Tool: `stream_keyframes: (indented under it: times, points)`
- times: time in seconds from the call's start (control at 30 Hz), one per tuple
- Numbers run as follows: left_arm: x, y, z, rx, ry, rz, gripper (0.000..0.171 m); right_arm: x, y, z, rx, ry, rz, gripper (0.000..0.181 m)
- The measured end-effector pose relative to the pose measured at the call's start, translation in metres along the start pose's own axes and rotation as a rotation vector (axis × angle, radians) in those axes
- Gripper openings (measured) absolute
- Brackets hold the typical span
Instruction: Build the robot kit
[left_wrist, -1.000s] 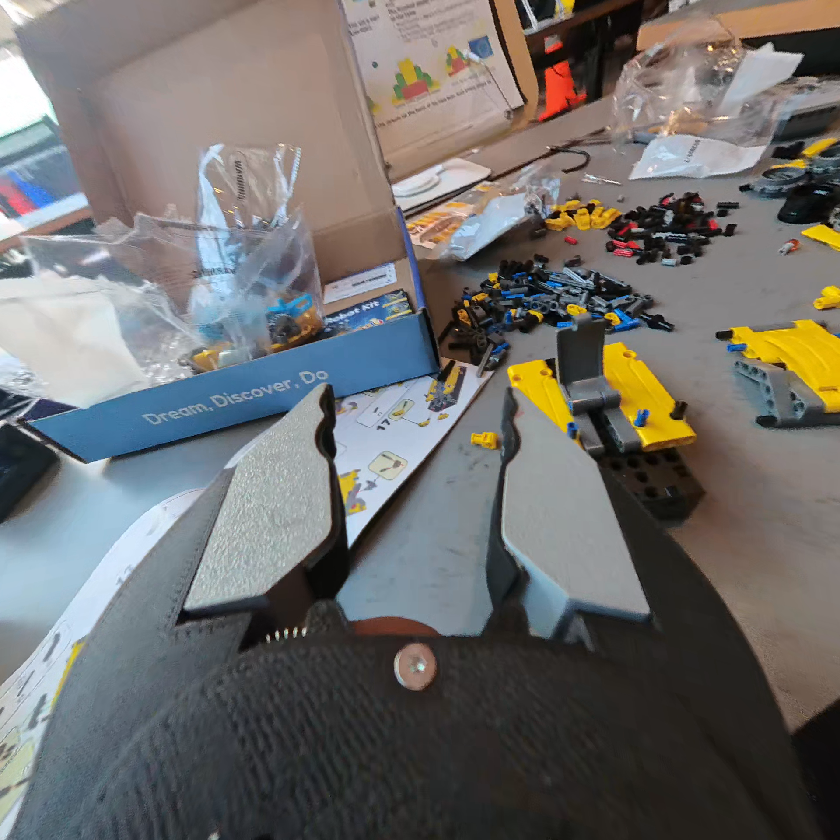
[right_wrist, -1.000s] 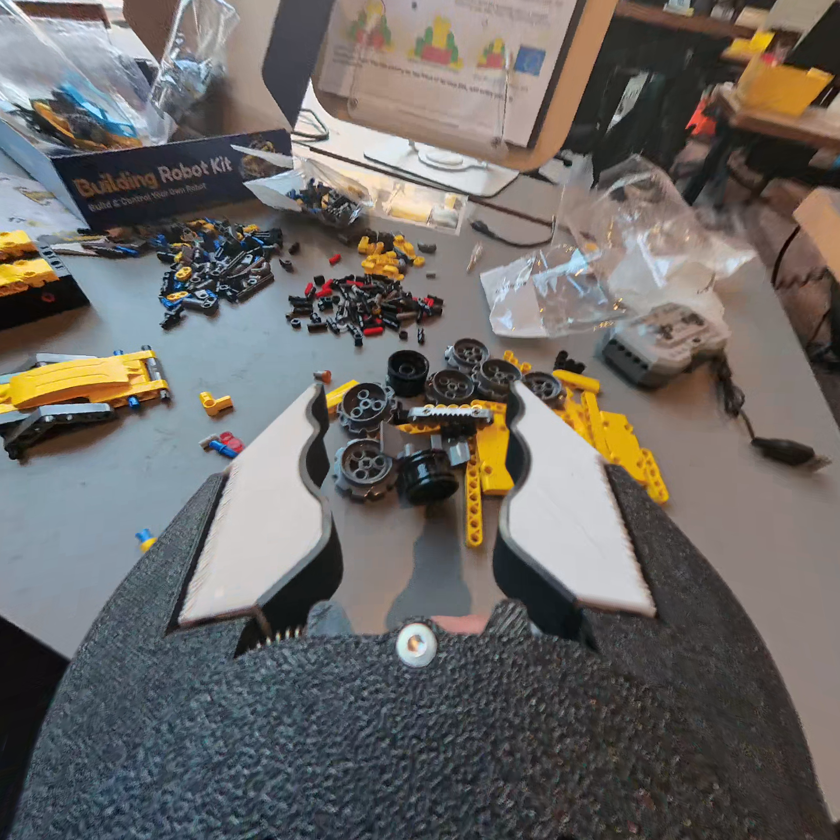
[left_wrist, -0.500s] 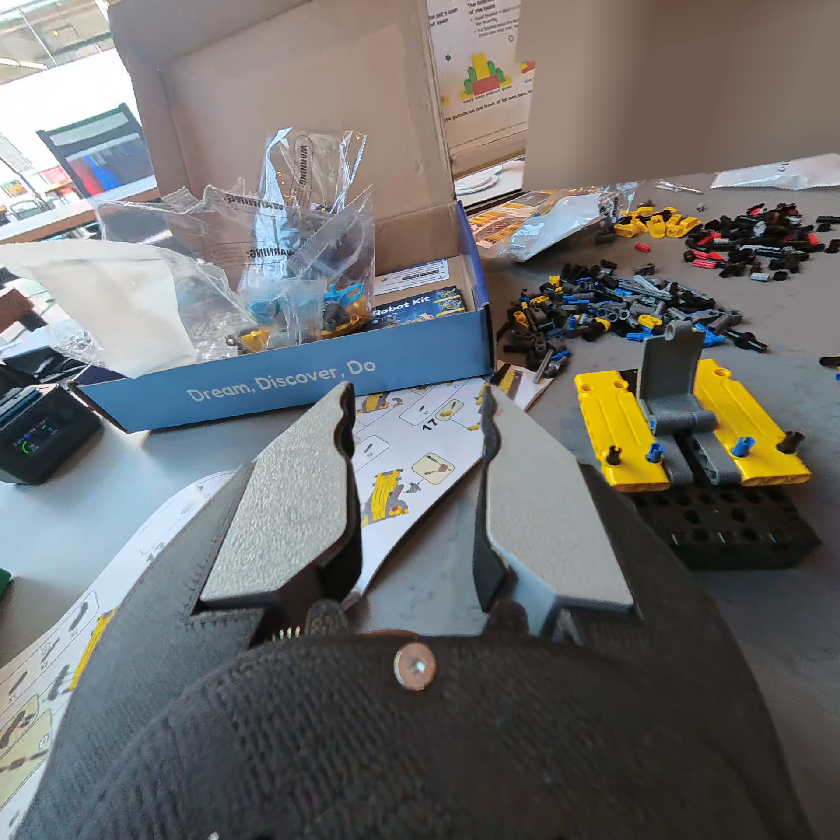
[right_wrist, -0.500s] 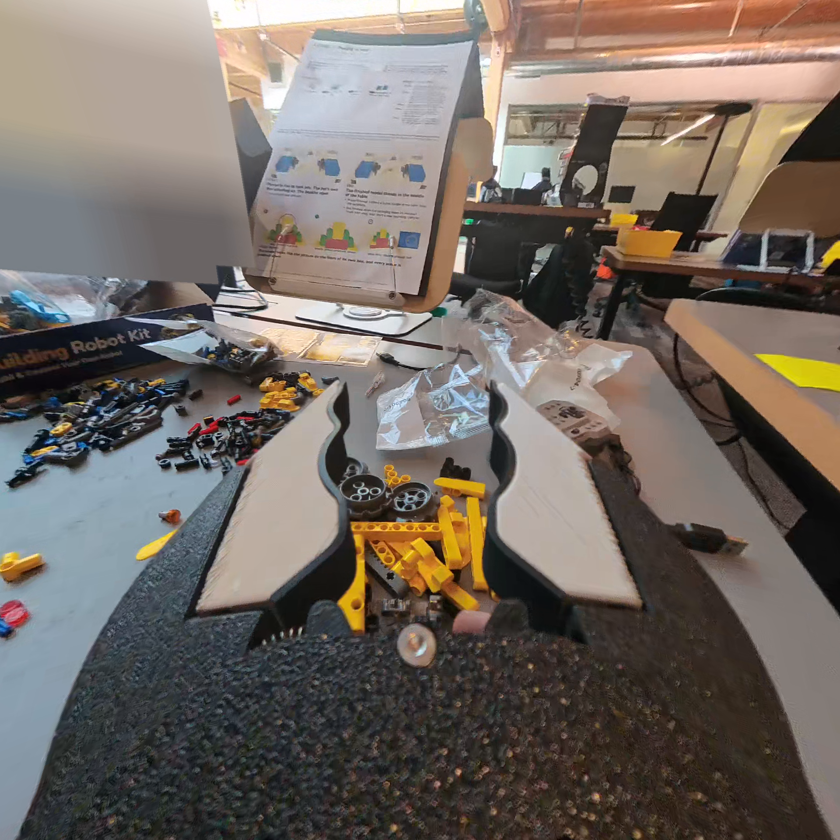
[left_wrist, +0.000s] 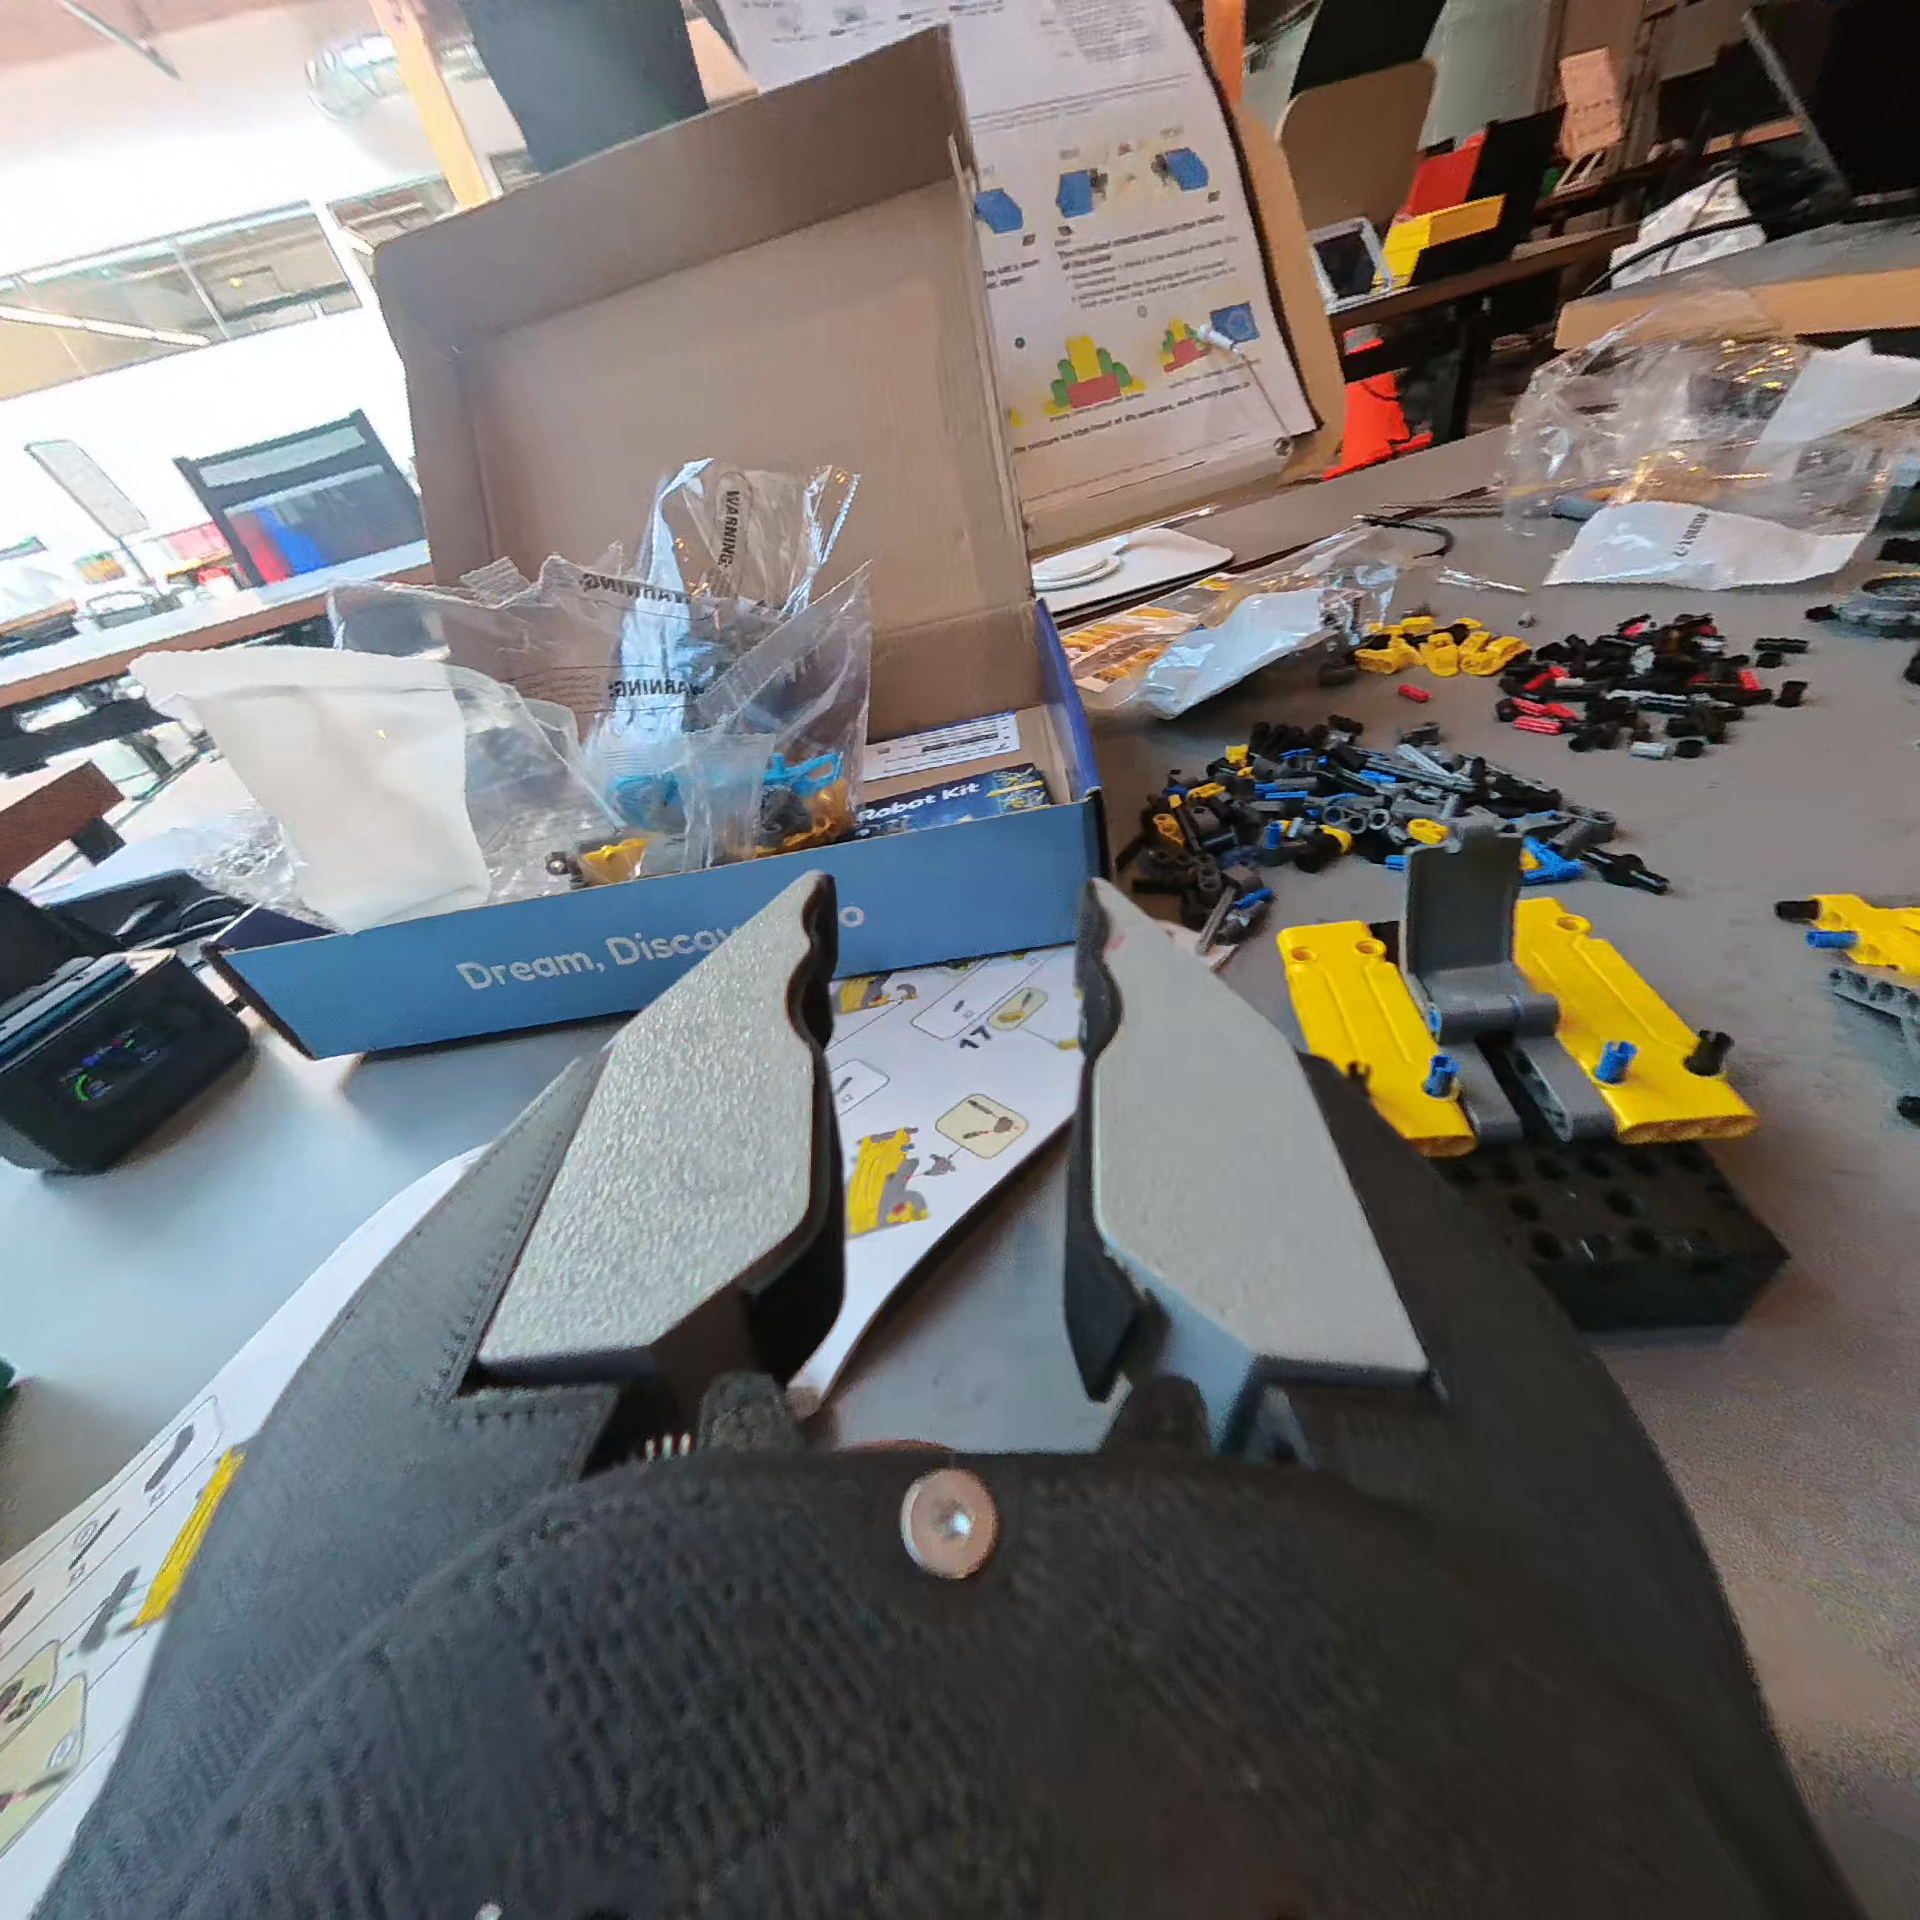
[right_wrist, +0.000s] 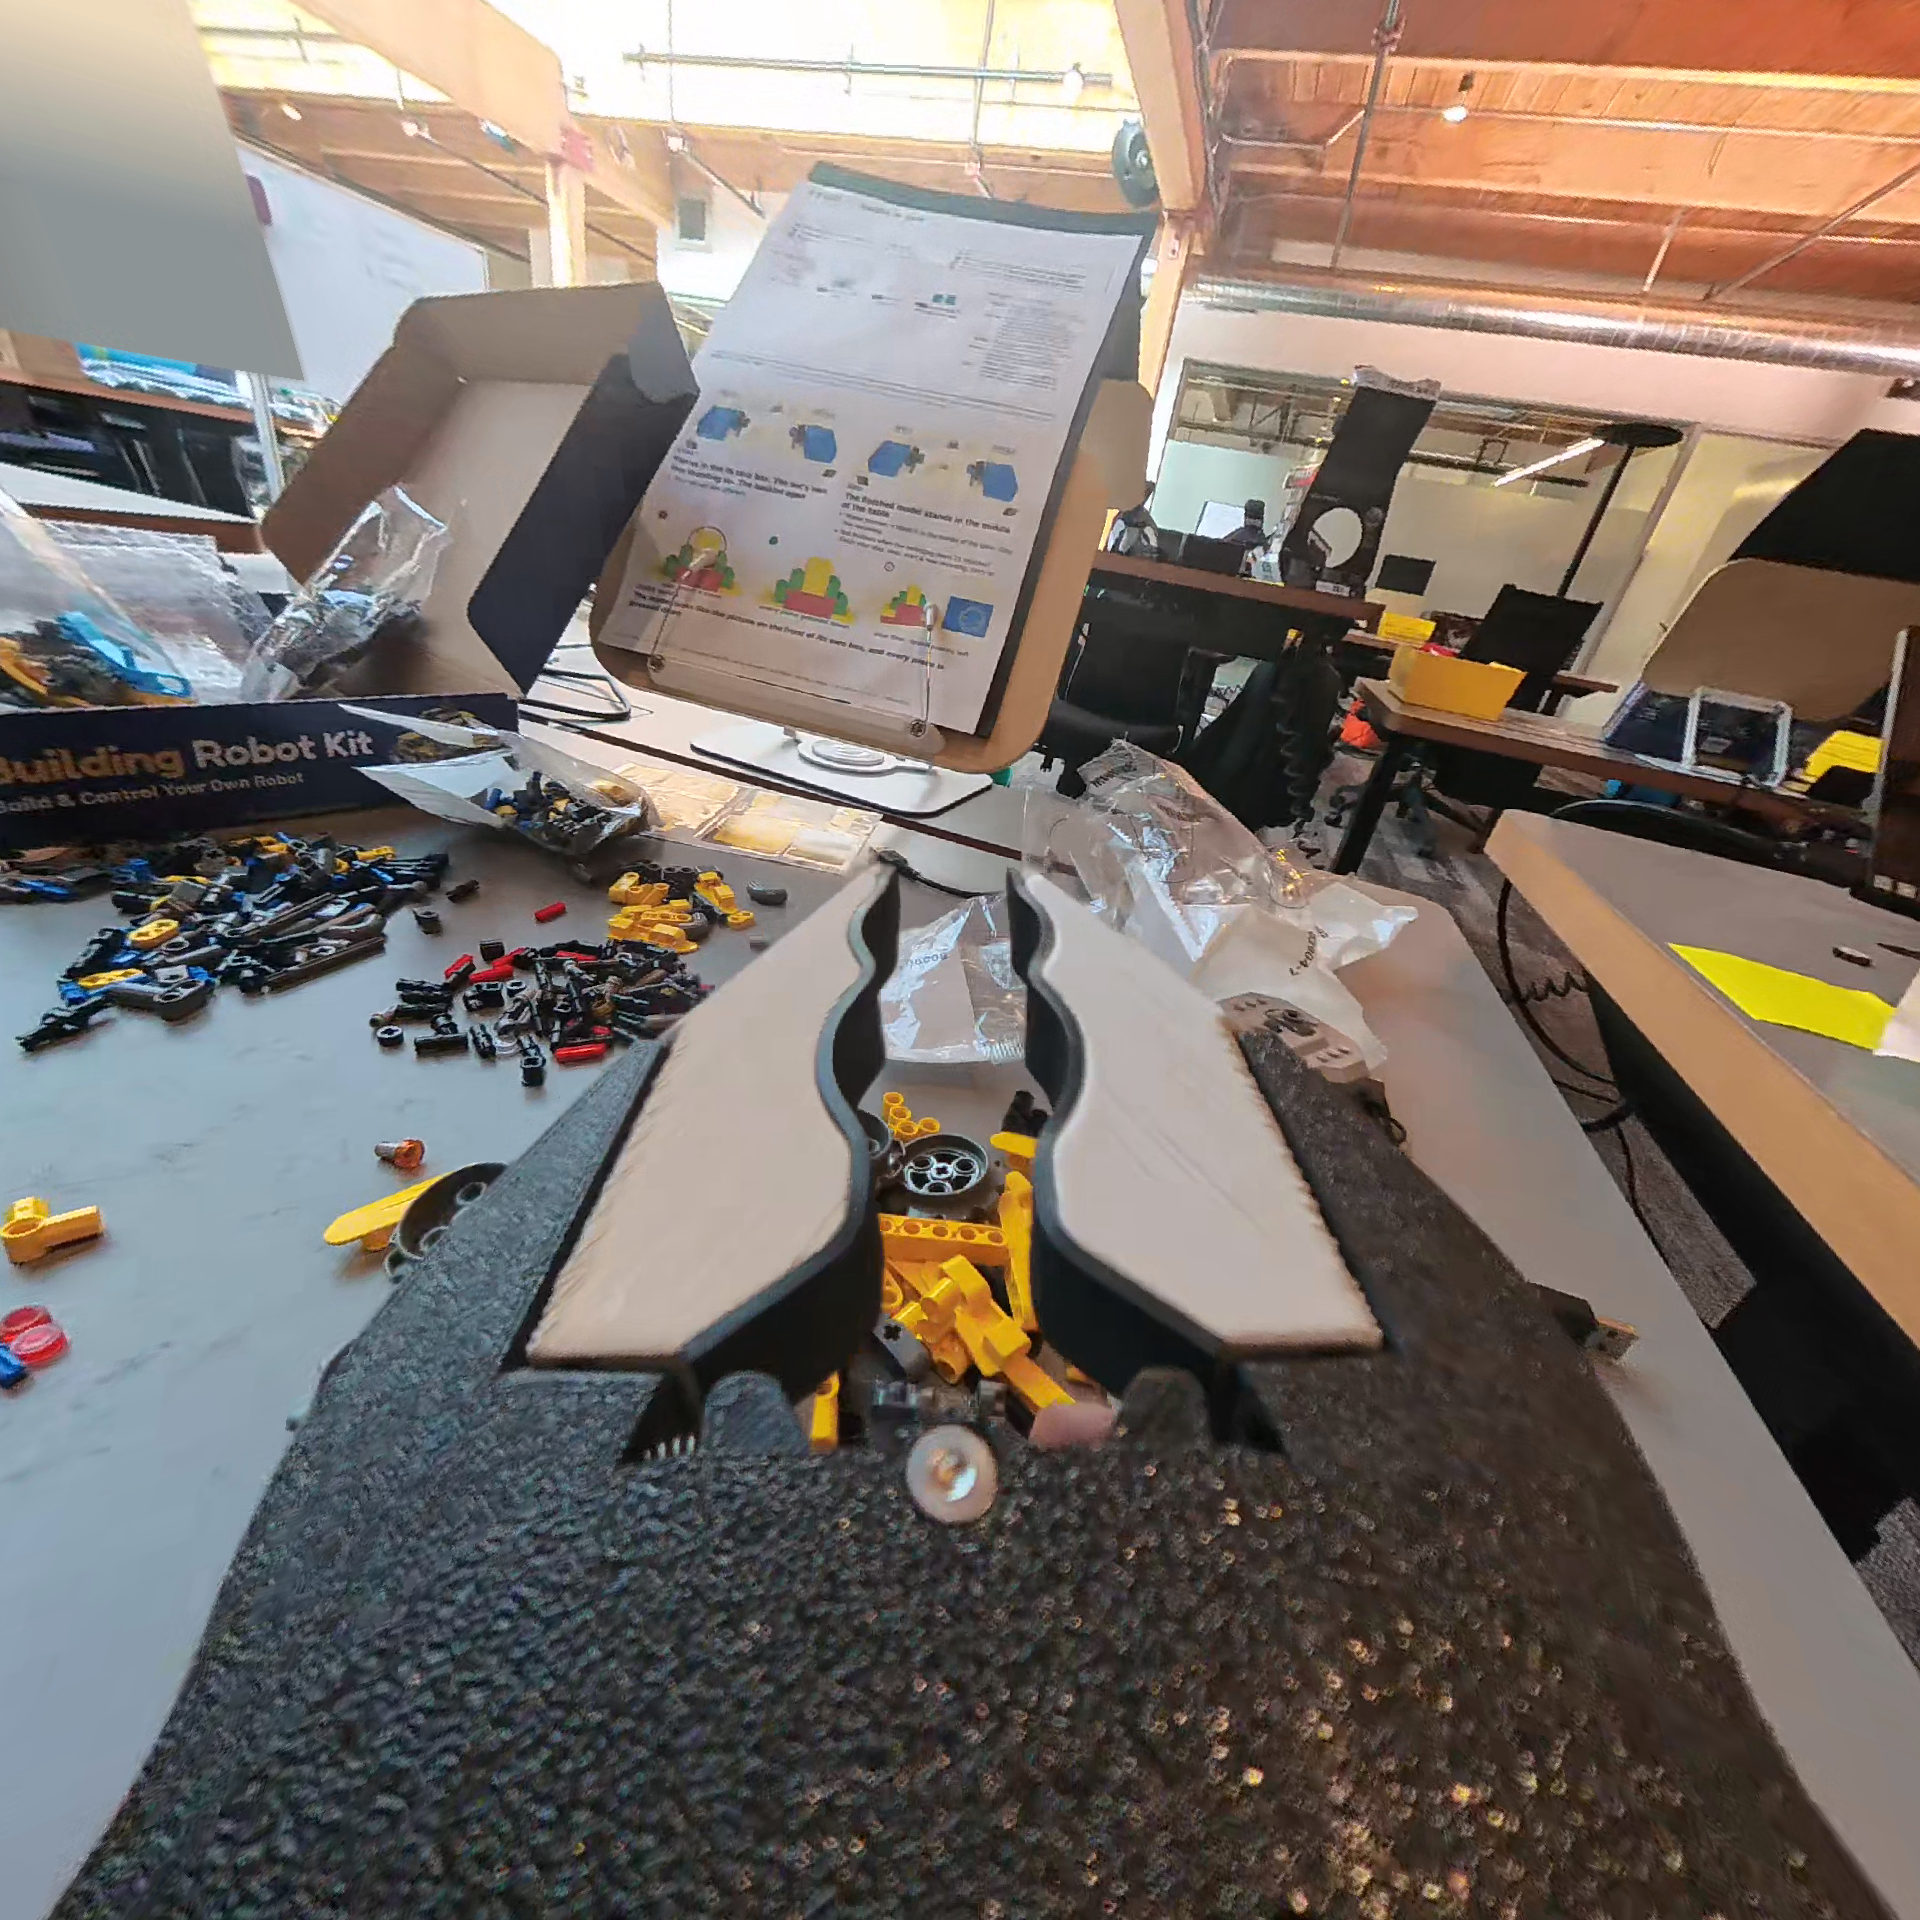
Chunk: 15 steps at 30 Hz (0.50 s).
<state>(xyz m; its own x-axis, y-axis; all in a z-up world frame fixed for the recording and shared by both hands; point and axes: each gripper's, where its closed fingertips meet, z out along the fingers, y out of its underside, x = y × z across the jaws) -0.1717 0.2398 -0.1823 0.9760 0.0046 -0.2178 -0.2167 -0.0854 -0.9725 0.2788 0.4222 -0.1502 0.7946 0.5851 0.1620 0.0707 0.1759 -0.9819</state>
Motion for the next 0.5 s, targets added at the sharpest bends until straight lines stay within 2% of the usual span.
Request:
stream_keyframes:
  times: [0.1, 0.2, 0.3, 0.37, 0.43, 0.5]
  points:
    - [0.012, -0.015, -0.012, 0.107, 0.017, 0.043, 0.039, -0.004, 0.009, 0.003, -0.047, -0.021, -0.016, 0.000]
    - [0.033, -0.030, -0.042, 0.199, 0.006, -0.017, 0.029, -0.001, 0.018, 0.005, -0.106, 0.028, -0.087, 0.000]
    - [0.074, -0.030, -0.064, 0.177, 0.116, -0.043, 0.029, 0.001, 0.018, 0.005, -0.120, 0.086, -0.181, 0.000]
    - [0.092, -0.026, -0.075, 0.181, 0.168, 0.014, 0.026, 0.001, 0.020, 0.006, -0.136, 0.097, -0.211, 0.000]
    - [0.092, -0.018, -0.078, 0.171, 0.152, 0.053, 0.019, 0.001, 0.021, 0.006, -0.144, 0.108, -0.225, 0.000]
    - [0.095, -0.010, -0.077, 0.117, 0.210, 0.040, 0.018, 0.002, 0.021, 0.005, -0.146, 0.117, -0.219, 0.000]
